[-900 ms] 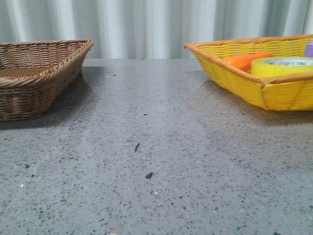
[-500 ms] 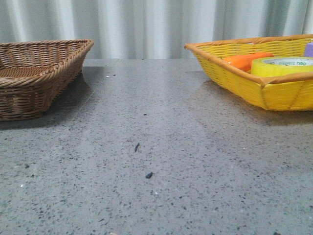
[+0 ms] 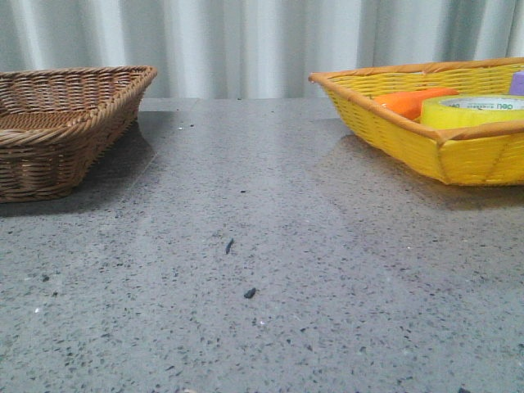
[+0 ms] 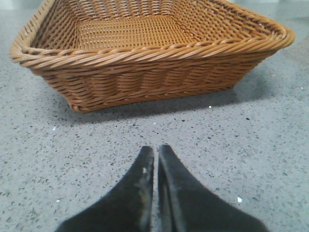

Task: Transfer tape with both arms

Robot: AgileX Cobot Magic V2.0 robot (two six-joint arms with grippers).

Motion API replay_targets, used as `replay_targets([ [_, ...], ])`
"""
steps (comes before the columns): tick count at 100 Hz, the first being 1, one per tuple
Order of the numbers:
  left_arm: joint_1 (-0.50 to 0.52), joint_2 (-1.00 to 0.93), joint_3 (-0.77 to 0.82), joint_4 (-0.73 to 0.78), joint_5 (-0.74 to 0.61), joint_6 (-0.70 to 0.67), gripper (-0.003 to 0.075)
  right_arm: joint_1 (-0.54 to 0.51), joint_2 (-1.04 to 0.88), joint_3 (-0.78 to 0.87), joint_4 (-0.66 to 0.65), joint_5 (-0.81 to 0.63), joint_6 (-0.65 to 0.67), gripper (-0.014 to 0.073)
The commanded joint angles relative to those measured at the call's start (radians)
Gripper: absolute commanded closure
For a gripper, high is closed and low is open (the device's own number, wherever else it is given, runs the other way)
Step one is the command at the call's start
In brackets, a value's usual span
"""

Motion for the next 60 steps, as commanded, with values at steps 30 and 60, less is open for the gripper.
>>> replay_targets([
  [30, 0.004, -0.023, 0.010, -0.002, -0.088, -0.007, 0.0741, -0.008, 0.001, 0.022, -0.001, -0.072, -0.011, 0.0658],
  [60, 0.002, -0.023, 0.010, -0.073, -0.216, -0.007, 0.0741, -0.008, 0.001, 0.022, 0.173, -0.233, -0.008, 0.0658],
])
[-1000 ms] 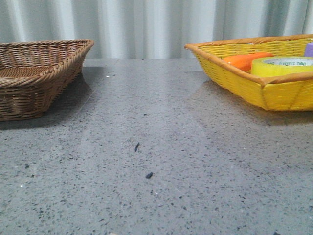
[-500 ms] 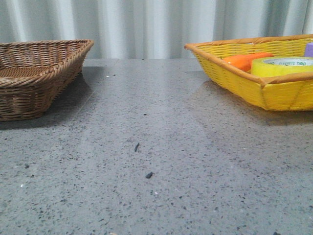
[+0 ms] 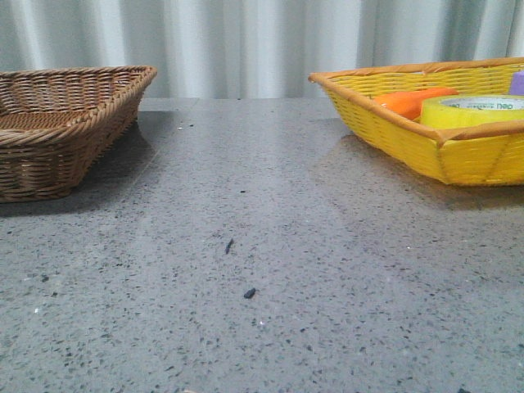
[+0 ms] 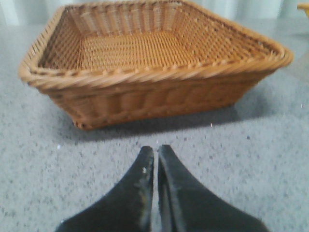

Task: Transfer tape with both arms

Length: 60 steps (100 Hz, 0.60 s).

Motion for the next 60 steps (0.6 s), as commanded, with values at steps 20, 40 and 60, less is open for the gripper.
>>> replay_targets([
  [20, 0.002, -0.023, 0.010, -0.214, -0.286, -0.007, 0.0741, -0.008, 0.001, 0.022, 0.311, -0.201, -0.008, 0.0658],
  [40, 0.002, -0.023, 0.010, -0.298, -0.318, -0.007, 0.0741, -0.008, 0.001, 0.022, 0.312, -0.204, -0.008, 0.0657],
  [60, 0.002, -0.023, 0.010, -0.314, -0.295, -0.007, 0.0741, -0.008, 0.001, 0.022, 0.329, -0.229, -0.008, 0.0657],
])
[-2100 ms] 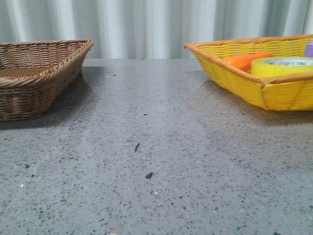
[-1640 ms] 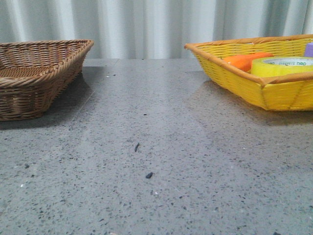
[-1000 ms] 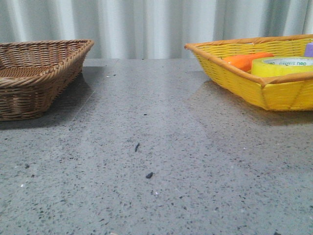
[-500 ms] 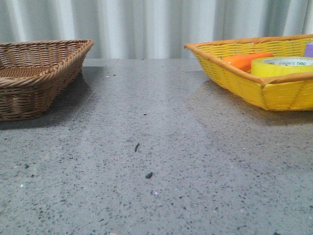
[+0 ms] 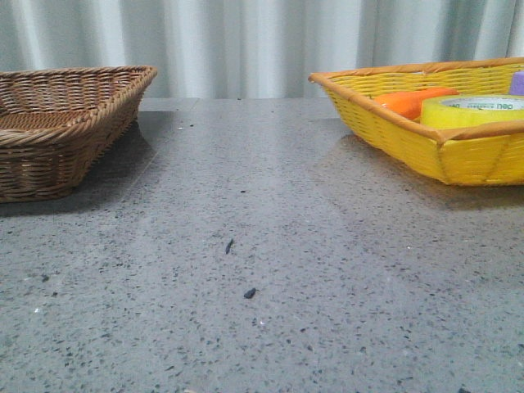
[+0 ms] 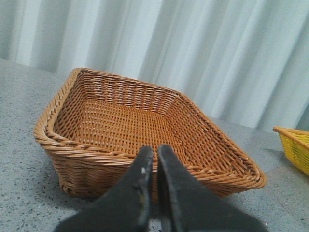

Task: Transfer tape with both arms

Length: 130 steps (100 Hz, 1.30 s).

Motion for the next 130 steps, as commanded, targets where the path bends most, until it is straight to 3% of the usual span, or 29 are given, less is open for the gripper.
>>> replay_targets([
  [1, 0.002, -0.023, 0.010, -0.014, -0.054, -0.007, 0.0741, -0.008, 0.001, 0.022, 0.006, -0.093, -0.008, 0.0657],
  [42, 0.002, -0.023, 0.008, -0.036, -0.047, -0.007, 0.0741, -0.008, 0.001, 0.022, 0.018, -0.106, -0.008, 0.0658],
  [56, 0.002, -0.001, -0.053, -0.101, -0.025, -0.007, 0.0741, -0.008, 0.002, -0.066, 0.075, -0.093, -0.008, 0.0656],
  [70, 0.002, 0.106, -0.215, -0.036, 0.091, -0.003, 0.0729, -0.008, 0.055, -0.240, -0.102, -0.004, -0.011, 0.0655],
  [81, 0.002, 0.260, -0.370, -0.013, 0.228, 0.002, 0.0594, -0.008, 0.176, -0.416, -0.221, 0.140, -0.011, 0.0650],
  [91, 0.002, 0.417, -0.486, -0.013, 0.303, 0.003, 0.0363, -0.008, 0.345, -0.581, -0.273, 0.289, -0.033, 0.0564],
  [98, 0.002, 0.506, -0.554, -0.013, 0.346, 0.003, 0.0273, -0.008, 0.468, -0.705, -0.273, 0.397, -0.106, 0.0437],
  [102, 0.002, 0.542, -0.588, -0.013, 0.364, 0.003, 0.0262, -0.008, 0.542, -0.780, -0.271, 0.466, -0.123, 0.0338],
  [112, 0.002, 0.613, -0.638, -0.013, 0.386, 0.003, 0.0264, -0.008, 0.718, -0.970, -0.271, 0.642, -0.134, 0.0200],
  [130, -0.026, 0.630, -0.657, -0.013, 0.374, 0.003, 0.0272, -0.002, 1.010, -1.234, -0.269, 0.870, -0.193, 0.0186],
])
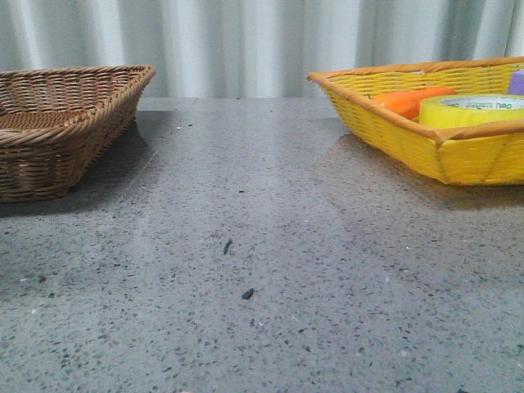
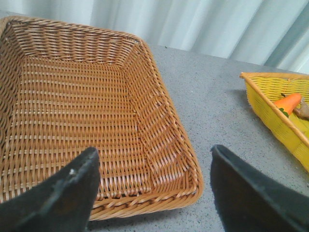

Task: Transfer tape with both arms
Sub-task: 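Lower the right gripper into the yellow basket and grasp the yellow tape roll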

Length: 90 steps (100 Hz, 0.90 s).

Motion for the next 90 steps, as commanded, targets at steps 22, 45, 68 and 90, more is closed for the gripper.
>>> replay_targets([
  [22, -0.059, 0.005, -0.041, -0.011, -0.060, -0.001, 0.0282, 0.026, 0.421, -0.291, -0.006, 0.117, -0.069, 0.0186],
  [45, -0.059, 0.005, -0.041, -0.011, -0.016, -0.001, 0.0282, 0.026, 0.643, -0.333, -0.045, 0.076, -0.069, 0.0186],
  [68, -0.059, 0.005, -0.041, -0.011, 0.003, -0.001, 0.0282, 0.026, 0.764, -0.333, -0.054, 0.056, -0.069, 0.0193],
  [90, -0.059, 0.005, -0.041, -0.011, 0.013, -0.001, 0.0282, 0.026, 0.779, -0.342, -0.054, 0.053, -0.069, 0.0662],
])
